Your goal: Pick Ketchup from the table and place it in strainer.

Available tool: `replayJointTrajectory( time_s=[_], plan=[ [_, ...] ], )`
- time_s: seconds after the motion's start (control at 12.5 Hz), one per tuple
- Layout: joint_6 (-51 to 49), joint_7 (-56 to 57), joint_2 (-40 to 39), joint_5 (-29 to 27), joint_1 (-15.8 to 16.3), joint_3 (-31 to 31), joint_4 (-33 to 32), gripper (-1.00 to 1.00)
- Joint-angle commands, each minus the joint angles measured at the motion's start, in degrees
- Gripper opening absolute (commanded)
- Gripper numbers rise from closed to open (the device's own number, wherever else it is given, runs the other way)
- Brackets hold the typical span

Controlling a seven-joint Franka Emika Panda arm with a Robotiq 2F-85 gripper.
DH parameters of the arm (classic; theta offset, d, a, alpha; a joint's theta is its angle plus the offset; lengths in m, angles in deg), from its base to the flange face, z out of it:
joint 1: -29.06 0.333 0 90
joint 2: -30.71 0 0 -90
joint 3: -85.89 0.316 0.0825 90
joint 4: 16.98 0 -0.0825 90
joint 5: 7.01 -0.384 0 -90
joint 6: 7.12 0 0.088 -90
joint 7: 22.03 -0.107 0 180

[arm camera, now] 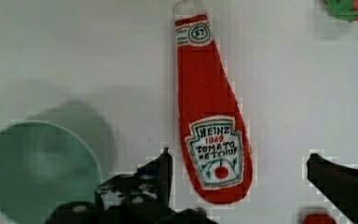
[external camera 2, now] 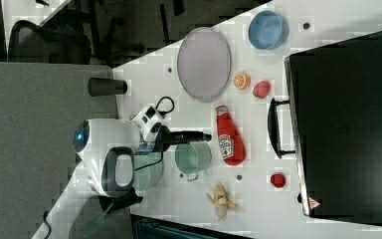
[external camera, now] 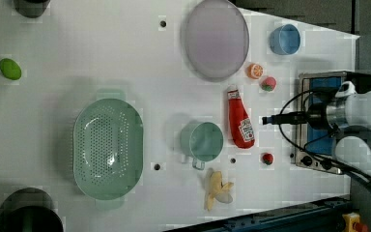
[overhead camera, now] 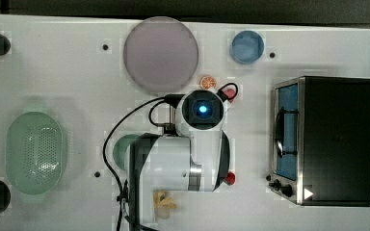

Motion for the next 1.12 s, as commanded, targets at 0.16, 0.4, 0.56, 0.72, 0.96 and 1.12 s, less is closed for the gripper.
replayJointTrajectory(
  time_s=[0.16, 0.4, 0.56, 0.72, 0.96, 1.12],
  plan=[
    [8.73, 4.1, -7.42, 3.33, 0.46, 0.41, -1.8, 1.0],
    [12.76, 4.1, -12.19, 3.32, 0.93, 0.52, -1.96, 1.0],
    [14.51, 4.08, -14.67, 3.32, 1.1, 0.58, -1.99, 1.0],
    [17.25, 4.11, -16.49, 3.33, 1.1, 0.39, -2.26, 0.93],
    [19.23, 4.11, -17.35, 3.32, 1.08, 0.17, -2.28, 0.24],
    [19.2, 4.1, -16.66, 3.23, 0.89, 0.03, -1.9, 0.24]
  ],
)
